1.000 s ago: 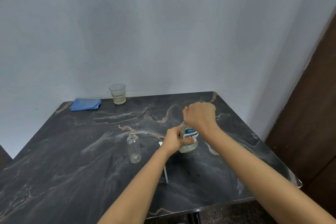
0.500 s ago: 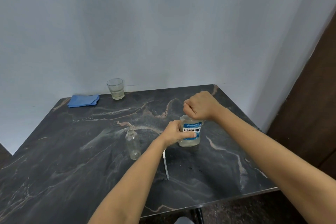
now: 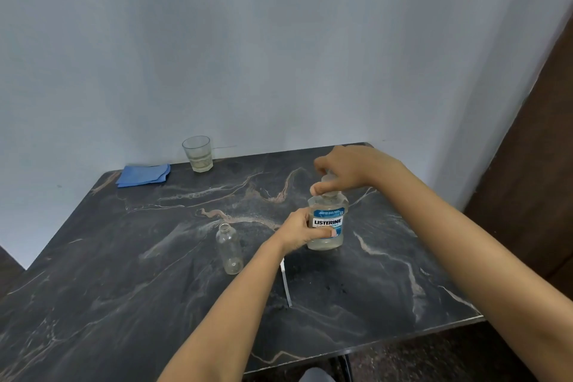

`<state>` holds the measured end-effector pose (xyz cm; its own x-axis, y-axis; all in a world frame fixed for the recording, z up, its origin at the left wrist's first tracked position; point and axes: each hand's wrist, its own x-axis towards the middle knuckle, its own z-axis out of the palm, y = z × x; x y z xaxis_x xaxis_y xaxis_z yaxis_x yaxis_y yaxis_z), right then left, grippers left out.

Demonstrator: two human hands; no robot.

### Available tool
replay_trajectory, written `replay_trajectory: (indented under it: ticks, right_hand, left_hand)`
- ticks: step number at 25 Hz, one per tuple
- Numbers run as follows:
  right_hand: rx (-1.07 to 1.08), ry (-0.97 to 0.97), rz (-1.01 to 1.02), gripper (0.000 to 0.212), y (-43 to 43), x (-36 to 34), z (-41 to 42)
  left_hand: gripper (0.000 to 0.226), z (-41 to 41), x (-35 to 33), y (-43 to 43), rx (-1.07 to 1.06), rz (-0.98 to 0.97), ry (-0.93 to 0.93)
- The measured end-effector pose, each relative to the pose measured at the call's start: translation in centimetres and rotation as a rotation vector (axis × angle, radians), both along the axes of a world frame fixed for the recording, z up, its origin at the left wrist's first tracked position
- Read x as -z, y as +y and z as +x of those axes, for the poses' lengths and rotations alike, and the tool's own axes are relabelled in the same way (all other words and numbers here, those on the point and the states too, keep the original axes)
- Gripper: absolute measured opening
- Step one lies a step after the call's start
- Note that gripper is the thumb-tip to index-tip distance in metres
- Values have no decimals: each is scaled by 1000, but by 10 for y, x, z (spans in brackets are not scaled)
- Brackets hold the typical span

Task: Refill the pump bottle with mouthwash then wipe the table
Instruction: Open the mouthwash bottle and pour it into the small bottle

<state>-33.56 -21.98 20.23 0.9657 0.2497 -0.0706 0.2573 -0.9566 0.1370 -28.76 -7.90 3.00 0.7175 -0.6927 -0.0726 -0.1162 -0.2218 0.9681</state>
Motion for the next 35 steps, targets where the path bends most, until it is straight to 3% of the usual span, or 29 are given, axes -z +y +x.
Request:
replay_trajectory:
  ticks: [5,8,11,14,19,21,24,28,30,33,35]
  right_hand:
    - [-19,163,160,16,4,-10,-7]
    - [-55,112,320,36,-13,-11,-12]
    - [13,-47,666,39,-36,7,-26]
    - [162,-252,1060,28,-49,57,-52]
    - [625,-457,1331,17,-38,161,-91]
    - [678,-430,1336,18,-36,181,-99]
    - [662,-400,1338,25,-34,190,-105]
    - [669,-353,1302,38,-34,194,-106]
    - [643,-451,1251,43,-30,193,-106]
    - [565,-701,1243,42,-16,177,-102]
    - [514,-620,1293,49,-5,161,-90]
  left_hand:
    - [43,-1,-3,2,24,-5,59]
    - [45,-4,-3,3,24,2,63]
    - [47,-9,-4,3,7,-27,83]
    - [47,-17,-11,3,8,-44,110]
    - [85,-25,-16,12,-97,-14,95]
    - [105,-33,-16,19,-229,-30,82]
    - [115,-49,-12,34,-340,-28,11]
    - [105,-68,-5,52,-438,-35,-109]
    - [94,-79,-3,59,-464,-54,-187]
    - [66,-100,-4,74,-484,-66,-443]
    - [46,-111,-3,88,-576,-94,-675]
